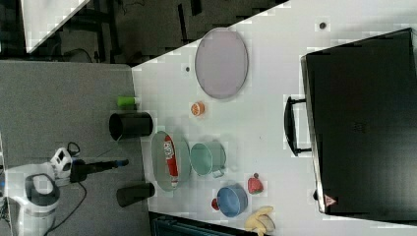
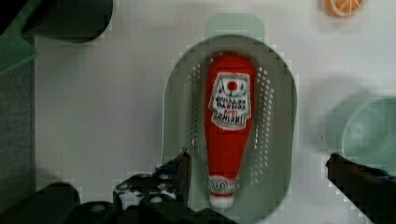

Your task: Pick ketchup from strainer and place it on the table

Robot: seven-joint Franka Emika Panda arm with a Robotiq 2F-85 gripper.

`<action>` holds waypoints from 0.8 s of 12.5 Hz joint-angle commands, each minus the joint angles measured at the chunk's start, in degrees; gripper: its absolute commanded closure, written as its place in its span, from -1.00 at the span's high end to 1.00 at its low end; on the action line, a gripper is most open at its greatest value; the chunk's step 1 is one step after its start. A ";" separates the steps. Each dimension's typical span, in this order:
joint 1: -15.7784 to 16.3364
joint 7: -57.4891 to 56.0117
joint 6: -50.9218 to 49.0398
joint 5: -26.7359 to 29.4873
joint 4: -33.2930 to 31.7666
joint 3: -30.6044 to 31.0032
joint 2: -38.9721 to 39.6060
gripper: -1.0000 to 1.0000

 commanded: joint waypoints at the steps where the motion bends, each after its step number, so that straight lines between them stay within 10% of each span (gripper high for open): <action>1: -0.78 6.67 7.53 -4.70 -3.56 -1.60 6.36 1.00; 10: 0.97 18.30 24.47 -22.26 -4.83 -3.71 25.70 1.00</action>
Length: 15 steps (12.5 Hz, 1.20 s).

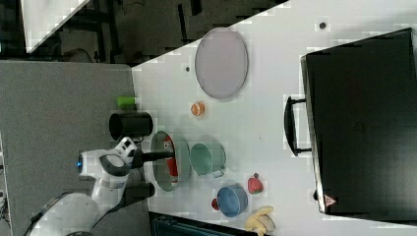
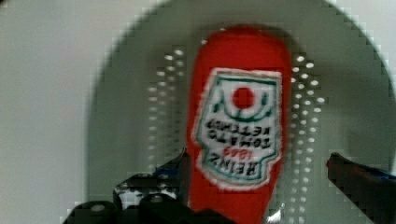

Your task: Pick ketchup from strainer and place it on the table

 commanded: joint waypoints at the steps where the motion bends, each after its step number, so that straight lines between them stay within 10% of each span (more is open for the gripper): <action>1: 0.94 8.49 4.56 -1.98 1.68 -0.26 2.42 1.00; 5: 3.08 11.33 6.76 -4.45 3.18 -2.84 6.73 0.91; 8: 3.56 11.32 7.47 -4.45 3.57 -3.46 6.79 0.20; 15: -3.22 11.30 -0.54 8.62 -0.60 6.05 -8.94 0.18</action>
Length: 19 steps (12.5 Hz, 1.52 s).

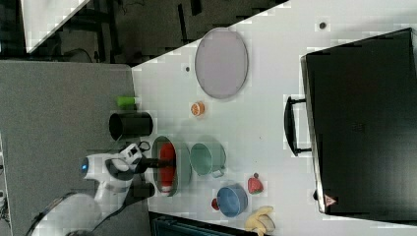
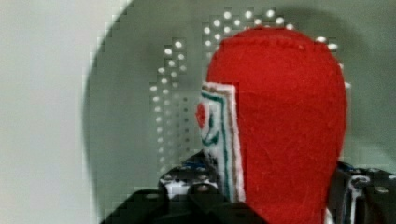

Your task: Pick ketchup from strainer and place it on the table

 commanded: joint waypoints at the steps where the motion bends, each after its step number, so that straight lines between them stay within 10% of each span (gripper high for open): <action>1: -5.08 1.93 -3.46 6.34 2.00 5.68 -11.22 0.18; 8: -13.98 -18.44 -22.48 19.64 10.68 5.75 -19.52 0.18; 19: -27.14 -43.48 -27.95 20.11 14.80 -12.85 -18.79 0.18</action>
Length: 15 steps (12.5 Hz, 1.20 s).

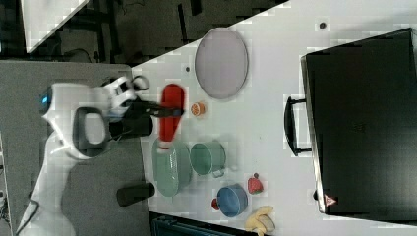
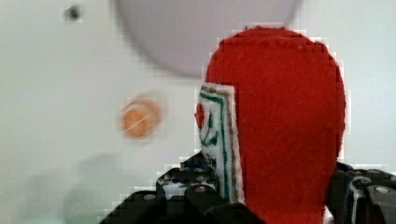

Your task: Pick ketchup from strainer and place it on the table

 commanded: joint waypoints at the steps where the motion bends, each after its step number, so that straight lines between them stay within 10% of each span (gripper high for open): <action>1: -2.11 -9.10 -0.20 0.13 -0.23 -4.33 -0.30 0.18; 12: -2.41 -9.10 20.91 0.11 -18.30 -9.69 5.23 0.18; 15: -2.43 -9.10 24.91 0.00 -19.35 -10.53 7.54 0.66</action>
